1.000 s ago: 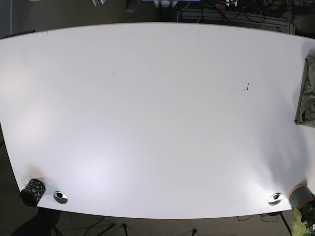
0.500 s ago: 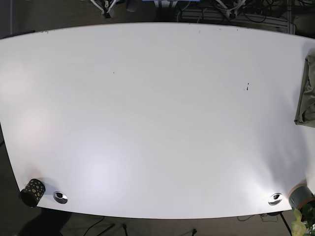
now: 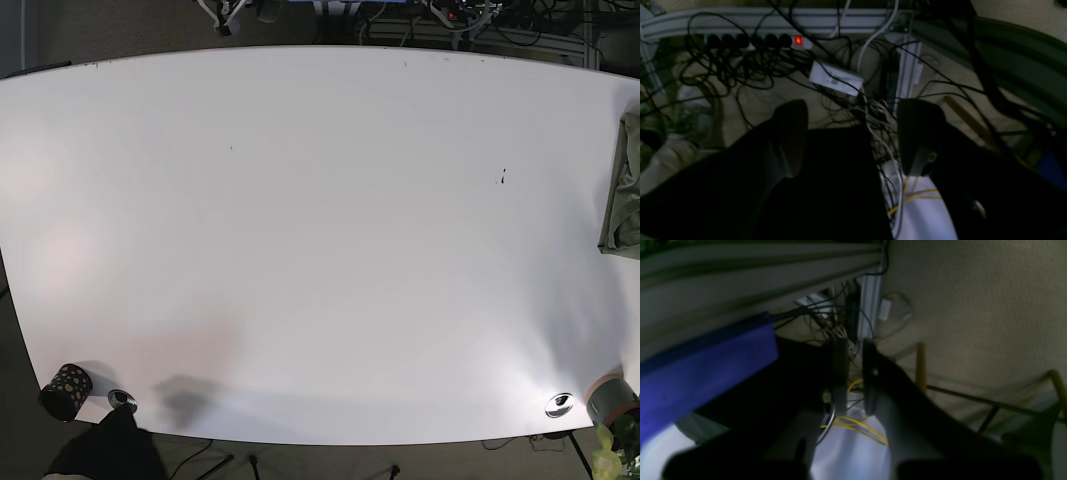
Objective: Fold the T-shirt properly
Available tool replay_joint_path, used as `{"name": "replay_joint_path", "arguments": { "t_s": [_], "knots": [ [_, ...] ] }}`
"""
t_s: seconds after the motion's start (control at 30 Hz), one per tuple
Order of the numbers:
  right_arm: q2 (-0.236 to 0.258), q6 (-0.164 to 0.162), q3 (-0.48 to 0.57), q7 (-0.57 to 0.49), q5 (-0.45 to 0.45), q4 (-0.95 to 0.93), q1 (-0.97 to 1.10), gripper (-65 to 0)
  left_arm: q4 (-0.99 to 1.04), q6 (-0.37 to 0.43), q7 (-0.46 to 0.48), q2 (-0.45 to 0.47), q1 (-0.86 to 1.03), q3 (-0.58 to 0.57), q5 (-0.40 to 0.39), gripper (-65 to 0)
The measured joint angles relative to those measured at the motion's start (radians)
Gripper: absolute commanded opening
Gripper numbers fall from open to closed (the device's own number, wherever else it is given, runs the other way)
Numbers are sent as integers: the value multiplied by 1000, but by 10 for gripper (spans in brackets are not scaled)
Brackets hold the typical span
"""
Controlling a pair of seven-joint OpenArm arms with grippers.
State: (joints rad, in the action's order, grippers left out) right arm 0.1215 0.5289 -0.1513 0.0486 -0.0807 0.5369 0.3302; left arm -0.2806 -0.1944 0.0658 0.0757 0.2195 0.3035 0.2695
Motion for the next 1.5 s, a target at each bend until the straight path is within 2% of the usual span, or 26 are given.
{"name": "replay_joint_path", "arguments": {
  "t_s": [0.13, 0.23, 0.43, 0.6, 1.0, 1.17, 1.23, 1.3, 1.33, 1.43, 1.5],
  "knots": [
    [20, 2, -2, 11, -3, 8, 72, -585, -131, 9, -6, -15, 112, 3, 0, -272],
    [38, -2, -5, 20, -11, 88, 161, -585, -266, 7, -26, -46, 210, 3, 3, -272],
    [41, 0, -6, 11, -2, 329, 298, -585, -541, -8, -14, -91, 365, -5, 6, -272],
    [31, 14, -1, 65, -3, 450, 357, -585, -736, 1, -15, -98, 460, -2, 7, -272],
    [36, 13, -2, 65, 3, 518, 375, -585, -815, -1, -21, -111, 473, -4, 7, -272],
    [54, 13, 0, 80, 138, 578, 452, -585, -895, 0, -23, -109, 525, -4, 6, -272],
    [82, 21, 1, 81, 203, 639, 495, -585, -941, -2, -26, -109, 544, -3, 8, -272],
    [109, 5, 0, 82, 280, 703, 534, -585, -977, -3, -26, -109, 550, -3, 7, -272],
    [123, 7, -4, 76, 323, 737, 555, -585, -993, -8, -26, -110, 550, -3, 8, -272],
    [158, 2, -6, 67, 419, 851, 630, -585, -1049, -97, -26, -127, 543, 3, 8, -272],
    [167, 1, -6, 71, 452, 912, 680, -585, -1097, -163, -37, -139, 546, 3, 7, -272]
  ]
}}
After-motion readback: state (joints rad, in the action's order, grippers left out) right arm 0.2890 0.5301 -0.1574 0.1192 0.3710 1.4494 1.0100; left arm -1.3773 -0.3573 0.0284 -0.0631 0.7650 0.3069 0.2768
